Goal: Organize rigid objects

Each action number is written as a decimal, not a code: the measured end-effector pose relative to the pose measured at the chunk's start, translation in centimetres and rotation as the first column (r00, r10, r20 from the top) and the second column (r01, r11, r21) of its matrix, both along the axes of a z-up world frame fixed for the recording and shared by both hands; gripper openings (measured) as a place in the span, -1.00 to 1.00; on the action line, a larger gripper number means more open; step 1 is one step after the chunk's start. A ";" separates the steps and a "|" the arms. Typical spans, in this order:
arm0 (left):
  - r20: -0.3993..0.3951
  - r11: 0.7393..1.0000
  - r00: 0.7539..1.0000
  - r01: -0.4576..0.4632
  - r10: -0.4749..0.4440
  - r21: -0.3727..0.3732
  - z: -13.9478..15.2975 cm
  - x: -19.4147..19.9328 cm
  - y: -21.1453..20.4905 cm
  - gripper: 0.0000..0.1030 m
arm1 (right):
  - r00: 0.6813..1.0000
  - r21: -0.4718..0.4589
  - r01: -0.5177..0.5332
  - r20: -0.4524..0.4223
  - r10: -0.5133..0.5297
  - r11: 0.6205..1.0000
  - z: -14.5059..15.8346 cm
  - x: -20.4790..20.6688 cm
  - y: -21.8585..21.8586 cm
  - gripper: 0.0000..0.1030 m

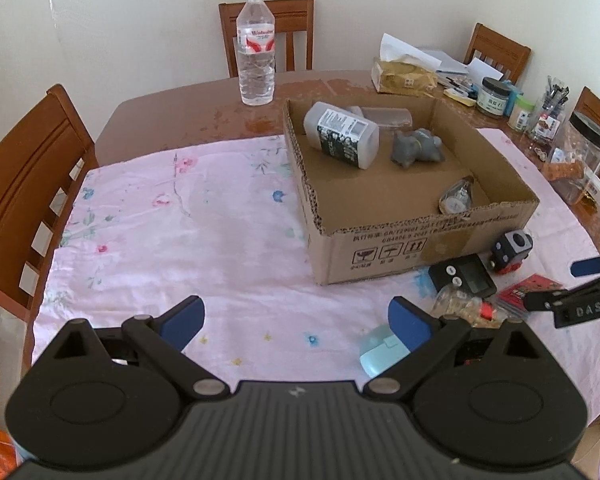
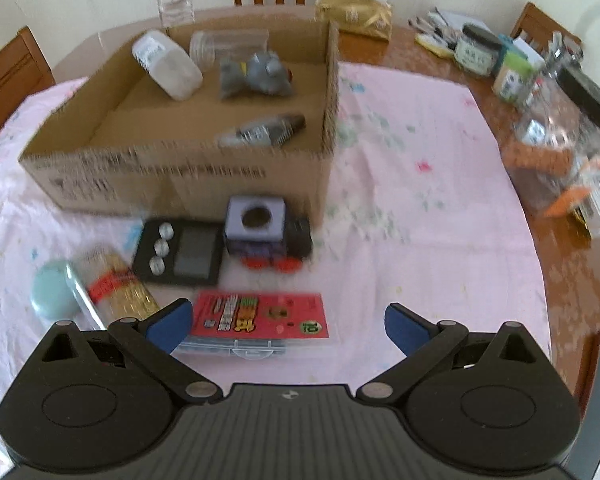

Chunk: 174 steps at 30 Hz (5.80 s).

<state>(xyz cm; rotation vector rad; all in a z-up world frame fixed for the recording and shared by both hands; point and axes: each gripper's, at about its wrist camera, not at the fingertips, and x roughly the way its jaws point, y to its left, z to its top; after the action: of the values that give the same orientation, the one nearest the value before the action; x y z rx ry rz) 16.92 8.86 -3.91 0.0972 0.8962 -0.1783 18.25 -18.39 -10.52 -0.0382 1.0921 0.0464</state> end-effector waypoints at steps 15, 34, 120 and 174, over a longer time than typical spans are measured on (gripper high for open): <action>-0.047 0.998 0.997 0.056 -0.058 -0.025 -1.0 -0.4 -1.1 0.90 | 0.995 -0.020 -0.092 -0.033 0.091 0.996 -2.0 0.4 1.4 1.00; -0.137 0.939 0.944 0.317 -0.300 0.130 -6.8 -0.1 -4.6 0.89 | 0.999 -0.013 -0.033 -0.025 0.033 0.999 -3.3 -0.3 -2.2 1.00; -0.146 0.961 0.953 0.273 -0.265 0.039 -1.3 1.4 -5.1 0.00 | 0.967 0.019 -0.256 0.010 0.255 0.967 1.1 -0.3 -1.7 0.78; 0.115 0.999 0.993 -0.036 0.040 -0.031 4.1 1.5 -1.6 0.87 | 0.849 -0.050 -0.520 0.085 0.522 0.853 7.1 11.2 5.6 0.78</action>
<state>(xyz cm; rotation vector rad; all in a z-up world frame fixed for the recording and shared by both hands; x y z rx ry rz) 18.38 7.25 0.17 0.0628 0.7790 -0.1486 29.42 -12.81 -3.39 -0.3595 0.9590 0.5183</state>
